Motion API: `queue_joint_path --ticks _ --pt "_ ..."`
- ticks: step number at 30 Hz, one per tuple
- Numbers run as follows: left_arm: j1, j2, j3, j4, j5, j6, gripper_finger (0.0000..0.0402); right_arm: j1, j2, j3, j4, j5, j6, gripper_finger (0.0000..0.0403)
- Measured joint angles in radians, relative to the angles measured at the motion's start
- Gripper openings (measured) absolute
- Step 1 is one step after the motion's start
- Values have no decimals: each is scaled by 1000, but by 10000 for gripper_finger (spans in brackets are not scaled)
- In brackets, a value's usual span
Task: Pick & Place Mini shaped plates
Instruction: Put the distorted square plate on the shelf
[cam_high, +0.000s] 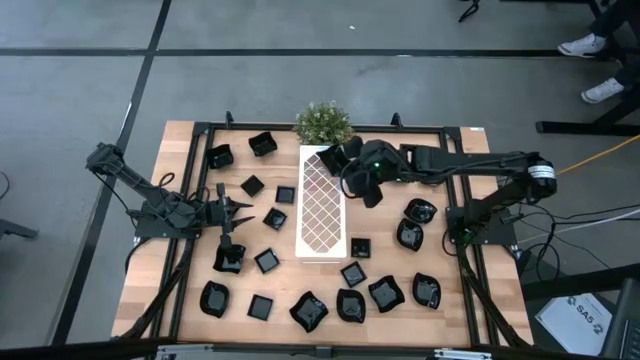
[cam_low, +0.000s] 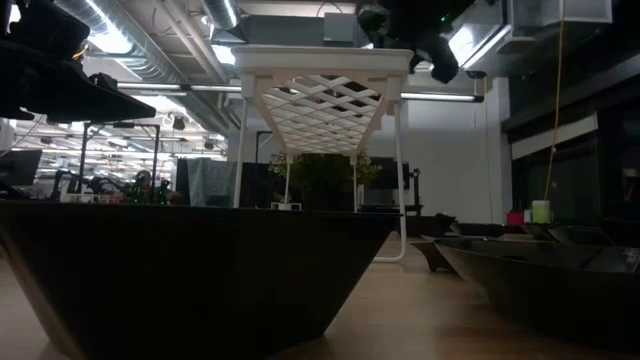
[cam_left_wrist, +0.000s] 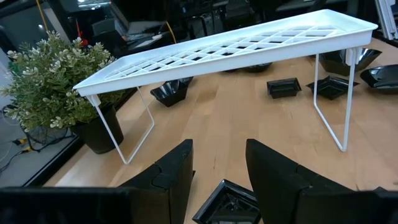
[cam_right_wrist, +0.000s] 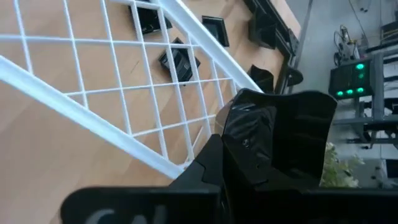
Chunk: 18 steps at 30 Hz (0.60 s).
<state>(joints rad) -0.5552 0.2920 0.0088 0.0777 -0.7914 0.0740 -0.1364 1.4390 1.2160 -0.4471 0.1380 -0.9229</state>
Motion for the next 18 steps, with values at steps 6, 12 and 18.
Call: queue_joint_path --ticks 6,12,18 --pt "0 0 0 -1 3 0 143 -9 87 84 -10 14 3 4" --pt "0 0 0 0 8 0 143 -18 174 185 -79 27 43 5" --pt "0 0 0 0 8 0 143 -9 217 217 -123 27 80 5"
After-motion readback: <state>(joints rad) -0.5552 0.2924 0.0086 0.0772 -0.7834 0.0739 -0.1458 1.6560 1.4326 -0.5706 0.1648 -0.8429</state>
